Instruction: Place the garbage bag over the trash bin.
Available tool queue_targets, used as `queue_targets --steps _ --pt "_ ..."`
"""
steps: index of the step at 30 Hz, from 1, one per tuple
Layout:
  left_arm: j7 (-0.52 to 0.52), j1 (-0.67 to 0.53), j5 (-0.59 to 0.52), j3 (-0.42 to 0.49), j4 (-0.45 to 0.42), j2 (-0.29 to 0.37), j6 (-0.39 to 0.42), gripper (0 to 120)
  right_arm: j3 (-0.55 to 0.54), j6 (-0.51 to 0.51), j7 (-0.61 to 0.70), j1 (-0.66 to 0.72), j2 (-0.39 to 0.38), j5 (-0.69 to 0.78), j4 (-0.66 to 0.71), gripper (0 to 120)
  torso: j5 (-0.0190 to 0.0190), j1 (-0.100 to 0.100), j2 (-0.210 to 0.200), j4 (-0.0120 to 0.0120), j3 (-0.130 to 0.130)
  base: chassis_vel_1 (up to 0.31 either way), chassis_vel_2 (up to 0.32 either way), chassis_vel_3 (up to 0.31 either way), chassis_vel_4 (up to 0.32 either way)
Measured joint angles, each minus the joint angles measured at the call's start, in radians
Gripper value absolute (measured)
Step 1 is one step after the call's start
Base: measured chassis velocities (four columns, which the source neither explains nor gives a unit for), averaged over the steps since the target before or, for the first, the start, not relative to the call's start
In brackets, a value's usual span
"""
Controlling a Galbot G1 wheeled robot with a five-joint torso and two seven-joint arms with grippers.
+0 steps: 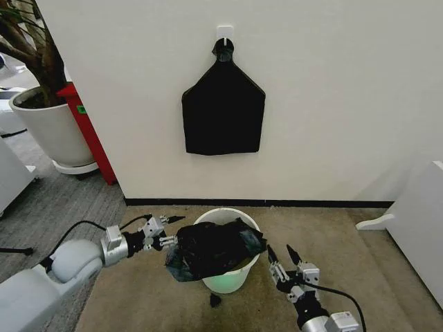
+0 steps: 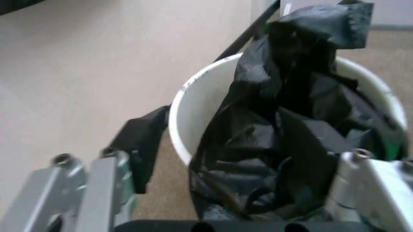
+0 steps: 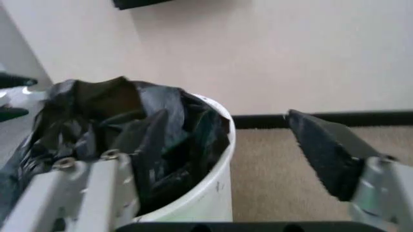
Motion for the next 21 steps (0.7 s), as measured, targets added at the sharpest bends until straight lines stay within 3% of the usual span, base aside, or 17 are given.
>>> queue_targets --steps 1,6,7,10,14,20,21 --pt "0.000 0.000 0.000 0.000 0.000 0.000 0.000 74 0.000 0.000 0.000 0.000 0.000 0.000 0.000 69 0.0000 0.000 0.000 0.0000 0.000 0.000 0.000 0.000 0.000" --pt "-0.111 0.136 -0.100 -0.103 -0.102 0.009 0.002 97 0.022 0.038 -0.067 0.019 -0.032 -0.156 -0.030 91 0.0001 0.000 0.000 0.0002 0.000 0.000 0.000 0.000 0.000" --pt "-0.111 0.136 -0.100 -0.103 -0.102 0.009 0.002 97 0.022 0.038 -0.067 0.019 -0.032 -0.156 -0.030 91 0.0001 0.000 0.000 0.0002 0.000 0.000 0.000 0.000 0.000" --pt "-0.241 0.196 -0.188 -0.142 -0.154 -0.012 0.015 100 0.012 0.018 -0.087 0.042 -0.059 -0.182 -0.030 100 -0.0002 0.000 0.000 0.0001 0.000 0.000 0.000 0.000 0.000" --pt "-0.337 0.263 -0.259 -0.172 -0.199 -0.042 0.048 100 -0.004 -0.025 -0.089 0.090 -0.084 -0.181 -0.045 100 -0.0004 0.000 0.000 0.0000 0.000 0.000 0.000 0.000 0.000" --pt "-0.465 0.531 -0.337 -0.278 -0.306 -0.151 0.109 100 -0.027 -0.140 -0.069 0.181 -0.139 -0.179 -0.068 98 -0.0003 0.000 0.000 0.0006 0.000 0.000 0.000 0.000 0.000" --pt "-0.465 0.531 -0.337 -0.278 -0.306 -0.151 0.109 100 -0.027 -0.140 -0.069 0.181 -0.139 -0.179 -0.068 98 -0.0003 0.000 0.000 0.0006 0.000 0.000 0.000 0.000 0.000"
